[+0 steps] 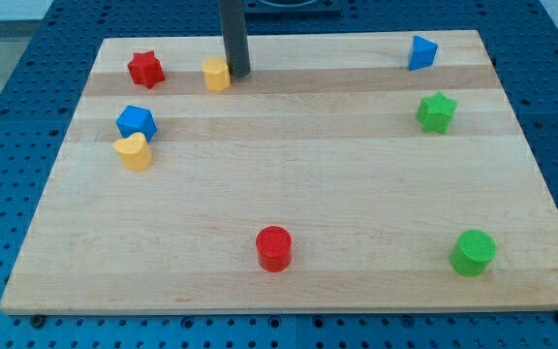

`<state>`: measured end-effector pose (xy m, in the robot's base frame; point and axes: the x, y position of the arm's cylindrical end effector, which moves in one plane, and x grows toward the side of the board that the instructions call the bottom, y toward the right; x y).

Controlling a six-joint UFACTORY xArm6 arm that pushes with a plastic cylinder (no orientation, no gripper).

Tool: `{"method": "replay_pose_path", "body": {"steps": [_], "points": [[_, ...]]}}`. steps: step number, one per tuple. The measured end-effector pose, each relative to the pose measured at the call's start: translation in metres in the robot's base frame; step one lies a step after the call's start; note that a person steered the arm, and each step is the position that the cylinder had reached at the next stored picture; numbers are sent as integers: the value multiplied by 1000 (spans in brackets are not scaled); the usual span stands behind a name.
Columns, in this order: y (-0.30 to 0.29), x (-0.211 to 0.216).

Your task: Push the yellow hexagon near to the blue cube

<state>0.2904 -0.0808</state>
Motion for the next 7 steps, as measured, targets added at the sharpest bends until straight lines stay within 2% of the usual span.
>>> {"method": "replay_pose_path", "body": {"steps": [1,3,4,5,6,7], "points": [[-13,42],[-36,97],[9,119],[49,101],[60,55],[46,2]]}}
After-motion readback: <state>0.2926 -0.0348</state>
